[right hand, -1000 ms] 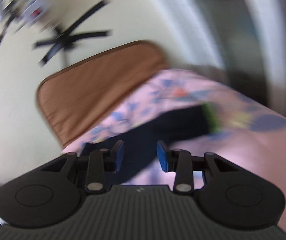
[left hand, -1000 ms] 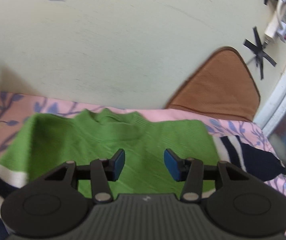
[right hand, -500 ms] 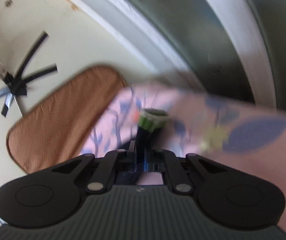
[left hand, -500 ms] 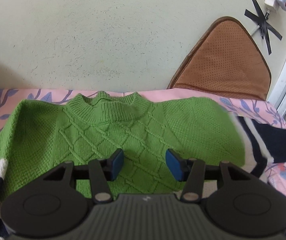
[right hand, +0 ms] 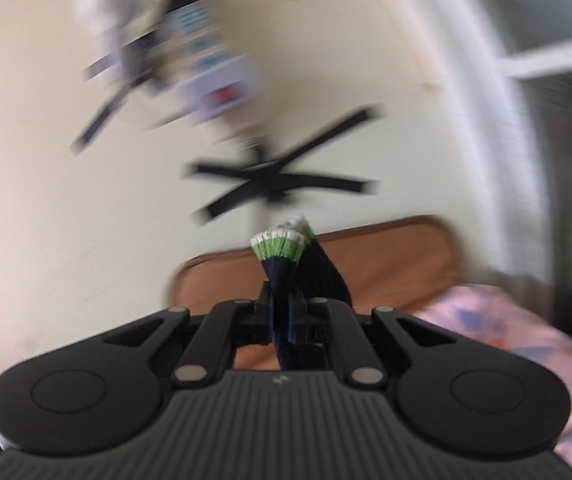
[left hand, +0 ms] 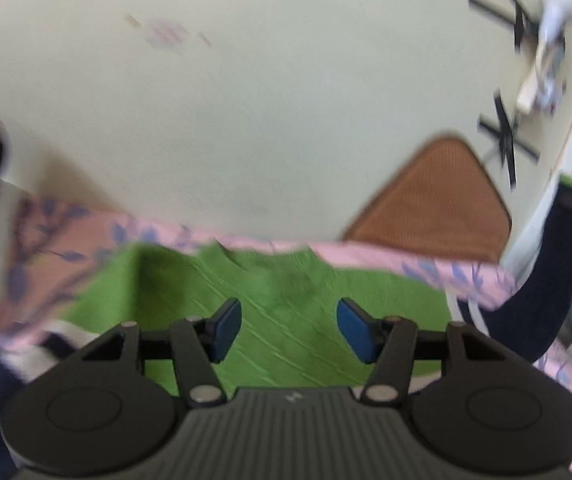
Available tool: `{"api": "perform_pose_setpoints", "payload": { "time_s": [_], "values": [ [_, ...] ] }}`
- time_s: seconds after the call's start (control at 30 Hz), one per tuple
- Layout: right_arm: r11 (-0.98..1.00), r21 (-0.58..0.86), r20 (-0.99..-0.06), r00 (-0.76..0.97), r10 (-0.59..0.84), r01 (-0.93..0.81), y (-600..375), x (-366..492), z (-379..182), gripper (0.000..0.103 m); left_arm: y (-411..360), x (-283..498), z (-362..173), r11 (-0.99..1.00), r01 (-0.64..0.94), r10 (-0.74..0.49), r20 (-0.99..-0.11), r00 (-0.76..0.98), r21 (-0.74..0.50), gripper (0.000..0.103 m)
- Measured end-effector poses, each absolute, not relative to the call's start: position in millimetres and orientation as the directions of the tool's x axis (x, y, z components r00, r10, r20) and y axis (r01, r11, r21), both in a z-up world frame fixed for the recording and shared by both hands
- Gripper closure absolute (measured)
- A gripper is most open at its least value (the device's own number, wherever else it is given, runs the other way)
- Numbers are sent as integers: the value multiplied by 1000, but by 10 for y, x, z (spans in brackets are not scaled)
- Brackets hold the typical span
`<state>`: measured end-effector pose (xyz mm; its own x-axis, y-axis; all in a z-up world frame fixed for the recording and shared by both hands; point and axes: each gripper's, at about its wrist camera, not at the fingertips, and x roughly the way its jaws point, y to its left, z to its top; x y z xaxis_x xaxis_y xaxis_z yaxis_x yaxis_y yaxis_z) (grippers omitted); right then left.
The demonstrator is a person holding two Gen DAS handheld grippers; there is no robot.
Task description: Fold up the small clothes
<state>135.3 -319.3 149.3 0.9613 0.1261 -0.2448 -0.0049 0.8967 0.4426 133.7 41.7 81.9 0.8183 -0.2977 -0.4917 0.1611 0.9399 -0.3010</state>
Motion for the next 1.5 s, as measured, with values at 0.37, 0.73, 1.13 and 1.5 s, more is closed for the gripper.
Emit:
{"api": "perform_pose_setpoints", "payload": {
  "time_s": [0.37,0.73,1.13,1.5],
  "values": [
    [803,263,-432,679,594,-535,-467,1809,846,93,1508,273,856,964,-58,-76,-478,875,-258,43],
    [777,291,-494,608,622,-558,-764,1578,681,60,1869,-218,578,954,-126,-45,-549,835,-271,40],
    [856,496,-521,738,429,-148,-2125,1332,486,90,2341,-976,855,904,-296,108,-504,857,-309,40],
    [426,752,-489,8,872,-503,329,115,465,70,2419,-1627,890,909,-270,111,-441,891,-317,37]
  ]
}}
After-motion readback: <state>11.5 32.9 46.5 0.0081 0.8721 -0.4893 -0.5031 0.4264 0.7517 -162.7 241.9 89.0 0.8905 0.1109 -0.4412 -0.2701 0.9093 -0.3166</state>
